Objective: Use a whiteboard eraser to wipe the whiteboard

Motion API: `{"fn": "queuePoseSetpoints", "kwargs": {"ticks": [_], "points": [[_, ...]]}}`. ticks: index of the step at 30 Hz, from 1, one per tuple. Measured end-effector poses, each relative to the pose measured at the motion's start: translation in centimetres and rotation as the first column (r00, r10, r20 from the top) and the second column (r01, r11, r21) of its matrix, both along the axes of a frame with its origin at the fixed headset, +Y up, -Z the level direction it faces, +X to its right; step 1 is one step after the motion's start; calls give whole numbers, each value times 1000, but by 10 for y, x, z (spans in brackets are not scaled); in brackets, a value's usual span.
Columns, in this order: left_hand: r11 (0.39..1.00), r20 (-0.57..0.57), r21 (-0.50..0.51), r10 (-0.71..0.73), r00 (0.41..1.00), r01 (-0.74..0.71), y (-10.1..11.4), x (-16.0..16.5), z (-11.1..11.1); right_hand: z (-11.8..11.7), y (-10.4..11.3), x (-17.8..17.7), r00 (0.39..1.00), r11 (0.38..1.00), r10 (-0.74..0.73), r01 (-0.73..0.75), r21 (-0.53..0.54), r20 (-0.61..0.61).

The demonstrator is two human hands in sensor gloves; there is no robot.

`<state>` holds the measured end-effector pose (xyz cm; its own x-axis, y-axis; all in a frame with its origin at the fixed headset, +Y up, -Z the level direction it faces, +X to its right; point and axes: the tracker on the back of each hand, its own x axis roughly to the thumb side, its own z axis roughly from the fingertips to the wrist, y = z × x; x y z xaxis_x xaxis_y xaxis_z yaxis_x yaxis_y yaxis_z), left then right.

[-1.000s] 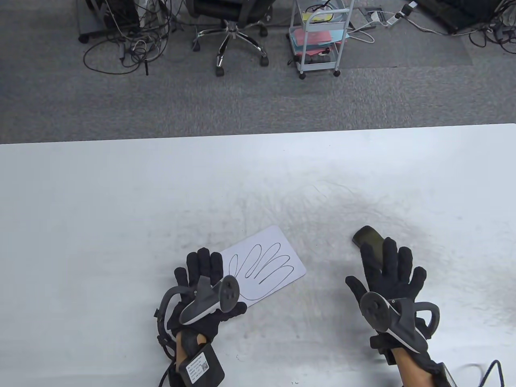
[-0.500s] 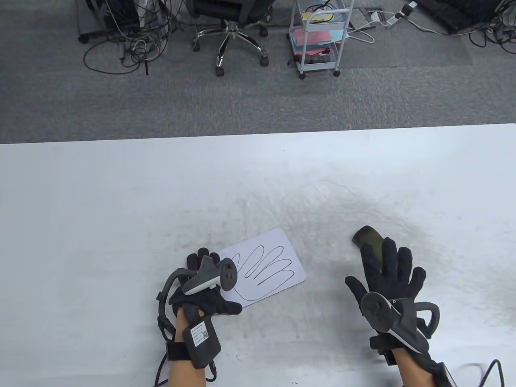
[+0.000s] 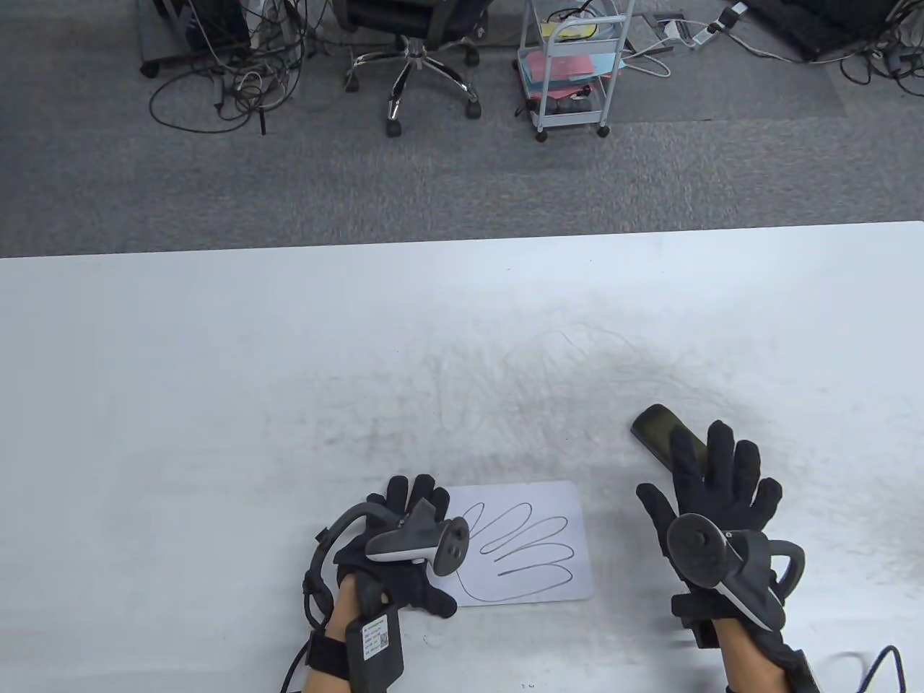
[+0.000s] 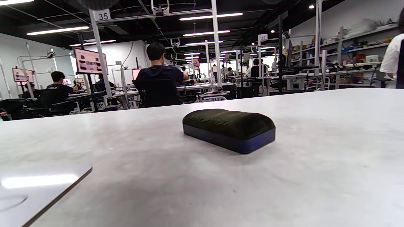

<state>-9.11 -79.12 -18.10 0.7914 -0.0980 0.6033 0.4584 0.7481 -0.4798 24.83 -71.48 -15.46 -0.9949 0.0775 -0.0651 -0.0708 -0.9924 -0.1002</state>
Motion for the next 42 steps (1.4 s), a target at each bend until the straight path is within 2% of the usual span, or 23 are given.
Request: {"fn": "queuePoseSetpoints", "kwargs": {"ticks": [2,10,12,14,16,19,23,30,33,37,42], "points": [[1000,26,17,12,1000,-13,-1,3,4,-1,0,7,999,1000,-26,26,-3,32],[1000,14,15,20,1000,-20,-1,2,4,-9,5,18,997,999,-12,16,-41,82],[1000,14,13,19,1000,-20,-1,2,4,-20,-2,24,996,993,-22,32,-116,90],[1000,13,12,17,1000,-17,-1,2,4,-36,-17,31,991,960,71,-37,-278,116],[1000,14,8,17,1000,-18,-1,2,4,-49,-32,37,982,922,150,-98,-376,112],[1000,12,2,21,1000,-21,-1,2,4,-61,-50,42,979,890,163,-91,-446,126],[1000,14,-5,26,1000,-26,-1,1,4,-66,-55,46,983,909,91,-16,-417,159],[999,15,-12,30,999,-30,-2,1,4,-69,-55,44,979,940,110,-48,-337,169],[999,15,-14,30,999,-30,-2,1,4,-67,-55,41,983,950,128,-83,-300,132],[999,14,-17,33,999,-33,-2,0,3,-62,-49,41,988,963,111,-81,-256,105],[999,13,-15,30,999,-30,-1,0,3,-46,-29,45,998,994,11,-5,-105,55]]}}
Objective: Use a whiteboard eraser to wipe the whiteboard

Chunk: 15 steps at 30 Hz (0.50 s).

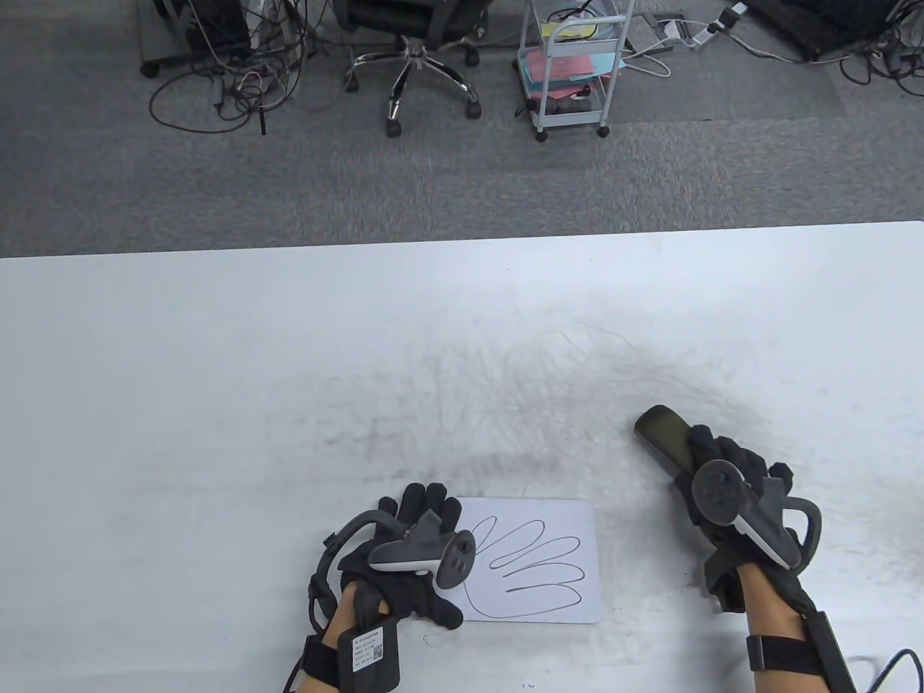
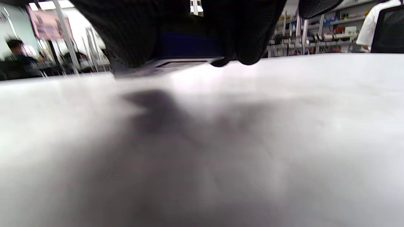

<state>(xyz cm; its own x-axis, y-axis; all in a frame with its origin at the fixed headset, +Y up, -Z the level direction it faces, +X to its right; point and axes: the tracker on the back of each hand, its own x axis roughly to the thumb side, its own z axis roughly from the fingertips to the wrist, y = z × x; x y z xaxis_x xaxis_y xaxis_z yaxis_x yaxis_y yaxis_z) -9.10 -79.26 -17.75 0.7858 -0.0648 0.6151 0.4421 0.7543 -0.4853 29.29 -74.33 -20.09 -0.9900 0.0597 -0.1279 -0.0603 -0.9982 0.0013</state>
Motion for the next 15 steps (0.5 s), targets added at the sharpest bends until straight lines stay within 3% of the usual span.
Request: {"fn": "queuePoseSetpoints", "kwargs": {"ticks": [6,12,15], "points": [[1000,-1,-3,0,1000,0,0,0,0,19,38,7,992,985,-35,55,164,-123],[1000,-3,-6,0,1000,0,0,0,0,23,70,12,988,986,-83,100,133,-130],[1000,-3,-7,1,1000,-1,0,0,0,26,81,13,979,964,-139,168,204,-146]]}}
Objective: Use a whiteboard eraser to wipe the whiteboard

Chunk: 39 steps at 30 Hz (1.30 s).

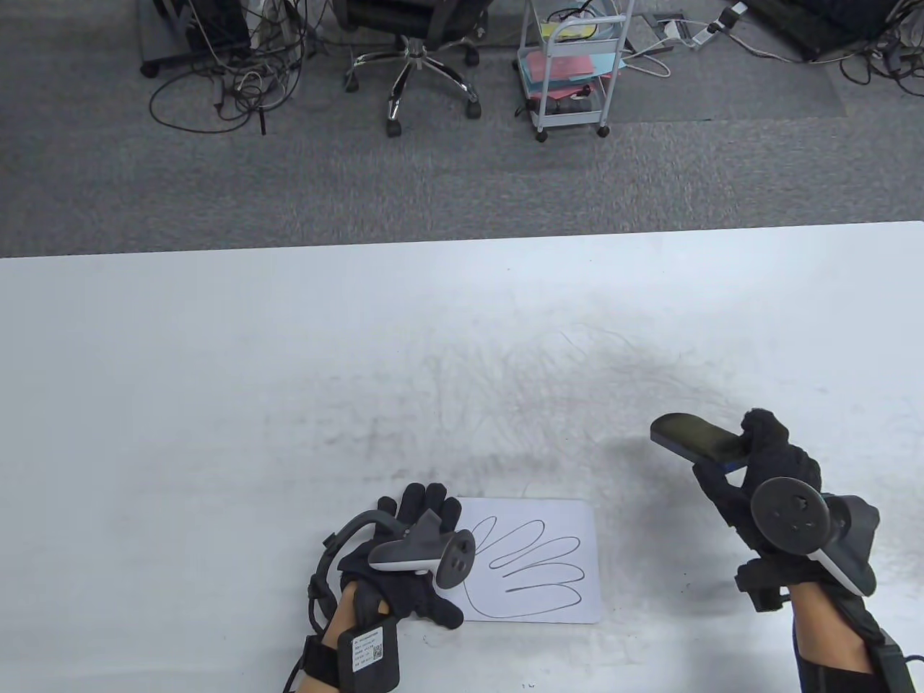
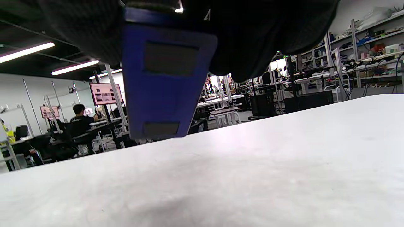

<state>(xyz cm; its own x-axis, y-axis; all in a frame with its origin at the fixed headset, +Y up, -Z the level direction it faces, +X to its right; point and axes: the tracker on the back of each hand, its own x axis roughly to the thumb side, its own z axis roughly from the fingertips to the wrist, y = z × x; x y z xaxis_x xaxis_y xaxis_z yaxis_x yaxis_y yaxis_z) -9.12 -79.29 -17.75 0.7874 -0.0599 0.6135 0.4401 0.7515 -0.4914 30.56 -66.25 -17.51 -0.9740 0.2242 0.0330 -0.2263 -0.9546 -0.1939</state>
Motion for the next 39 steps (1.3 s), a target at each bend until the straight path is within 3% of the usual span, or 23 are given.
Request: {"fn": "queuePoseSetpoints", "kwargs": {"ticks": [7,10,17,21,25,30,34,39], "points": [[1000,-1,-3,2,1000,-2,0,0,0,8,2,4,998,979,-59,58,197,-2],[1000,0,-4,3,1000,-3,0,0,0,8,0,6,998,982,-58,60,182,-18],[1000,-1,-4,3,1000,-3,-1,0,0,0,-5,7,999,1000,-17,18,16,-34],[1000,-1,-5,3,1000,-3,-1,0,0,-2,-8,10,999,1000,-6,6,2,-34],[1000,-1,-6,5,1000,-5,-1,-1,0,1,-12,13,998,997,-45,48,57,-40],[1000,-2,-5,5,1000,-5,-1,-1,0,4,-11,7,986,998,-36,44,45,-164],[1000,-3,-6,6,1000,-7,-1,-1,0,8,-12,-19,950,998,55,-52,18,-307],[1000,-3,-9,10,1000,-10,-2,-1,0,14,-26,-85,802,957,252,-291,14,-542]]}}
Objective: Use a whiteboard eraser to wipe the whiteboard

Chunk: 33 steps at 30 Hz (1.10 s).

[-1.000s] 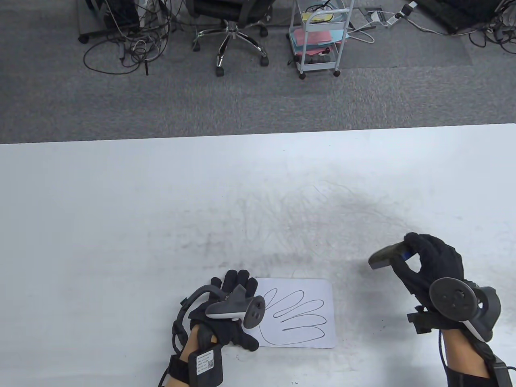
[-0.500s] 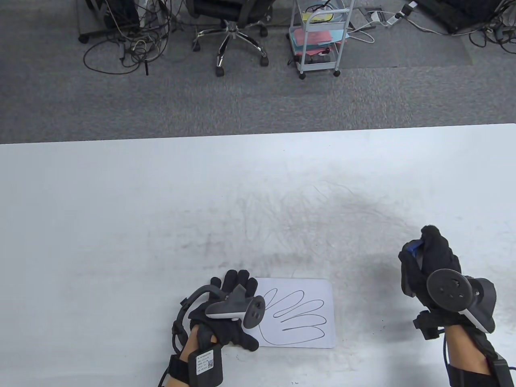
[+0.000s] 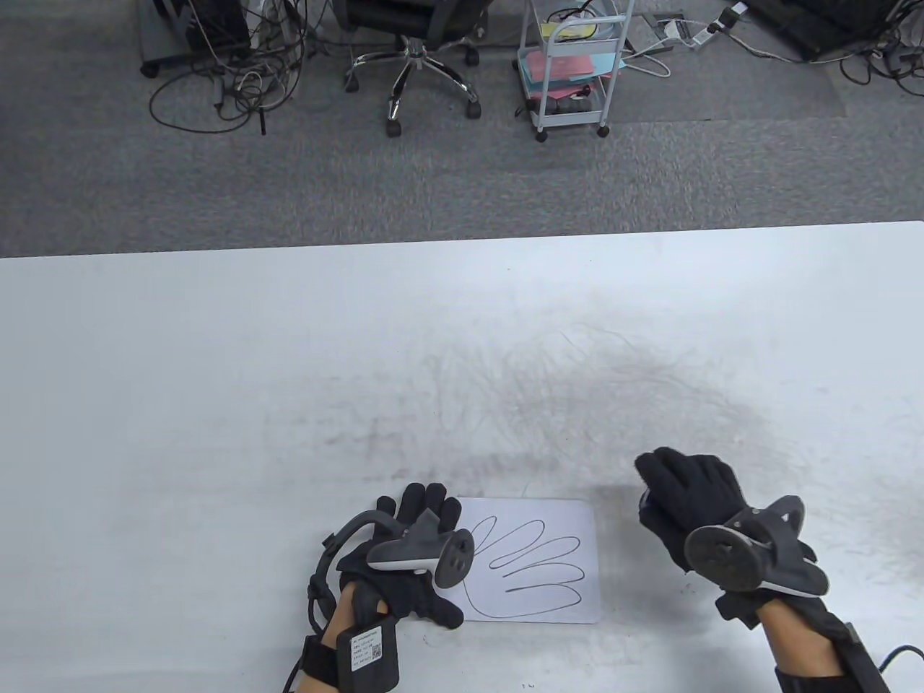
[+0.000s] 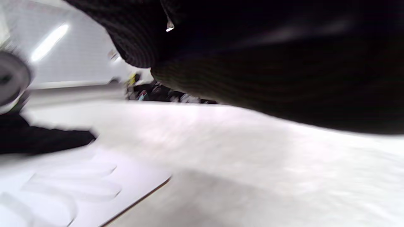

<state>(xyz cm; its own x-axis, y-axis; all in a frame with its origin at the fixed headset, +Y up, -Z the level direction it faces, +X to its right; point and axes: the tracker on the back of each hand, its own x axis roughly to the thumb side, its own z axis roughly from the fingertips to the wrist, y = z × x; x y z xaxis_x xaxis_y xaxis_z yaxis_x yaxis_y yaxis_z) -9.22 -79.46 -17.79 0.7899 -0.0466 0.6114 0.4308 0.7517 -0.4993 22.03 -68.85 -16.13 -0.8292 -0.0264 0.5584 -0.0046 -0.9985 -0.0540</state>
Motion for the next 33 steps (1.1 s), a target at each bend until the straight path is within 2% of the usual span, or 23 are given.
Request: {"fn": "queuePoseSetpoints", "kwargs": {"ticks": [4,6,9,14,20,23,25,28,30,33], "points": [[1000,-1,1,1,1000,-1,0,0,0,-2,-22,-43,975,987,159,-160,3,-156],[1000,-1,1,2,1000,-2,0,0,0,-9,-32,-52,961,977,213,-211,30,-179],[1000,-1,1,2,1000,-2,0,0,0,-21,-45,-58,959,976,207,-215,-21,-193],[1000,0,1,1,1000,-1,-1,0,0,-32,-55,-56,959,976,205,-216,-36,-194],[1000,0,0,4,1000,-4,-1,-1,0,-33,-64,-54,956,978,197,-206,-19,-216],[1000,0,0,6,1000,-6,-1,-1,0,-27,-66,-50,953,982,188,-180,56,-235],[1000,-2,-1,9,1000,-9,-1,-1,0,-25,-63,-46,951,977,213,-199,81,-225],[1000,-3,2,6,1000,-6,-1,-1,0,-23,-63,-34,916,933,358,-356,46,-182],[1000,-6,1,6,1000,-6,-1,-1,0,-22,-66,-27,902,918,396,-393,52,-171],[1000,-8,-4,0,1000,0,-1,-1,0,-22,-69,-23,913,931,364,-363,39,-186]]}}
